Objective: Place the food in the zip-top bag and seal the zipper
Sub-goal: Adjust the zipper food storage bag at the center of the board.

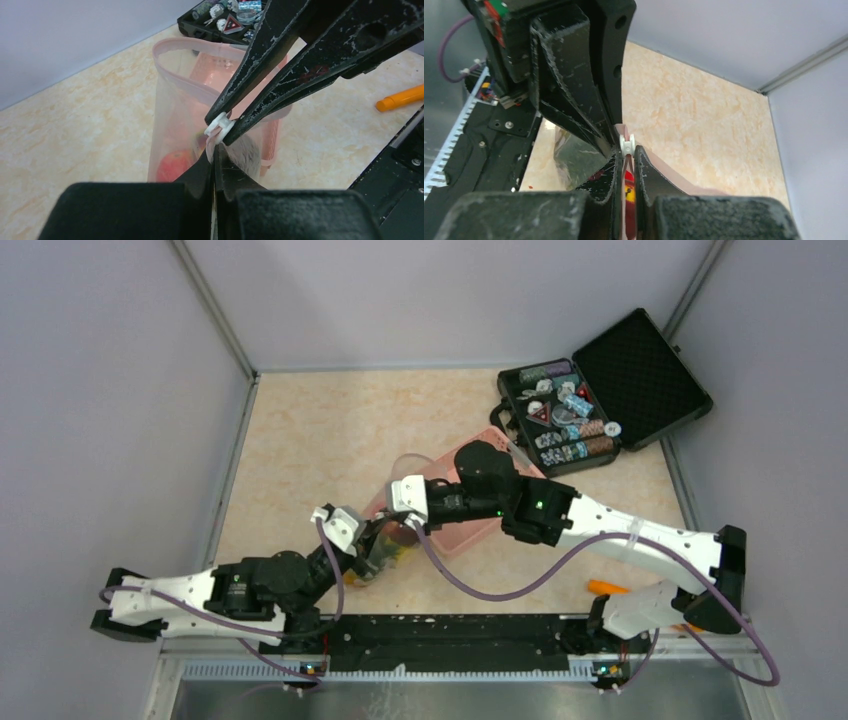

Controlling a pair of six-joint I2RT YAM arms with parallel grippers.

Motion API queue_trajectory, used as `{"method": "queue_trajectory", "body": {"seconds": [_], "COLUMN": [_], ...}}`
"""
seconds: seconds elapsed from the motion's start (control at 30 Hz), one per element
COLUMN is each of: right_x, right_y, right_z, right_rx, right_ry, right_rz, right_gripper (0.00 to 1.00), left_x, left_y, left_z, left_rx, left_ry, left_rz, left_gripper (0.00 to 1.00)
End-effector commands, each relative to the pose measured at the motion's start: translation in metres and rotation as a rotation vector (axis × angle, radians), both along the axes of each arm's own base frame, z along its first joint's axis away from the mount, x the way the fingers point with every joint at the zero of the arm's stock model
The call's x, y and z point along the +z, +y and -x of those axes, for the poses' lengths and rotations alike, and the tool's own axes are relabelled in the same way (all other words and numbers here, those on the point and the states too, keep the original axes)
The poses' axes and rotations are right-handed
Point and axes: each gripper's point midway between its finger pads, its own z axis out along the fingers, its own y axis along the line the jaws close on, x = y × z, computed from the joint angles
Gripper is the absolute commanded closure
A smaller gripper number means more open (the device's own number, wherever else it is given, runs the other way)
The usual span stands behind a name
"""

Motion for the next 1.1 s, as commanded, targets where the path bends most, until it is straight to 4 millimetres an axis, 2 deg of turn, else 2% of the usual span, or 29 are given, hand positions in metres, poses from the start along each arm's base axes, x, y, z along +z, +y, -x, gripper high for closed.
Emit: {"method": "queue_trajectory", "body": {"seconds": [0.0, 0.1, 0.2, 0.33, 0.37, 0.4, 0.43, 0.47, 0.5, 0.53, 0.57, 0.73, 0.93, 1.07], "right_x": [0.008, -0.003, -0.006, 0.0, 0.003, 0.007, 0.01, 0.013, 0.014, 0.017, 0.018, 0.025, 0.036, 0.035], "right_y": [0.003, -0.005, -0.006, -0.002, -0.001, 0.0, 0.001, 0.002, 0.002, 0.003, 0.003, 0.005, 0.005, 0.006], "right_z": [-0.031, -0.045, -0.041, -0.038, -0.038, -0.04, -0.041, -0.041, -0.04, -0.039, -0.038, -0.026, -0.014, -0.009], "right_rx": [-0.171, -0.252, -0.232, -0.226, -0.23, -0.238, -0.241, -0.239, -0.233, -0.228, -0.222, -0.163, -0.104, -0.081], "right_ry": [-0.035, -0.056, -0.05, -0.029, -0.025, -0.021, -0.024, -0.026, -0.027, -0.028, -0.027, -0.014, 0.006, 0.019], "right_rz": [0.009, 0.067, 0.062, 0.015, 0.0, -0.018, -0.032, -0.04, -0.046, -0.053, -0.057, -0.08, -0.114, -0.109], "right_gripper": [1.0, 1.0, 1.0, 1.0, 1.0, 1.0, 1.0, 1.0, 1.0, 1.0, 1.0, 1.0, 1.0, 1.0], "left_x": [0.016, 0.013, 0.014, 0.013, 0.012, 0.01, 0.009, 0.008, 0.007, 0.007, 0.005, 0.0, -0.004, 0.0], "left_y": [0.021, 0.037, 0.049, 0.041, 0.036, 0.031, 0.028, 0.025, 0.025, 0.027, 0.031, 0.041, 0.019, 0.019], "left_z": [-0.01, -0.016, -0.019, -0.011, -0.008, -0.004, 0.001, 0.006, 0.009, 0.011, 0.011, 0.011, 0.012, 0.007], "left_rx": [0.108, 0.189, 0.225, 0.134, 0.098, 0.058, 0.021, -0.02, -0.041, -0.056, -0.057, -0.058, -0.084, -0.059], "left_ry": [0.034, 0.059, 0.061, 0.052, 0.054, 0.057, 0.063, 0.07, 0.078, 0.084, 0.089, 0.077, 0.04, 0.007], "left_rz": [0.097, 0.13, 0.161, 0.153, 0.146, 0.139, 0.139, 0.14, 0.145, 0.155, 0.157, 0.154, 0.079, 0.081], "left_gripper": [1.0, 1.0, 1.0, 1.0, 0.94, 0.74, 0.51, 0.33, 0.26, 0.1, 0.04, 0.01, 0.01, 0.01]}}
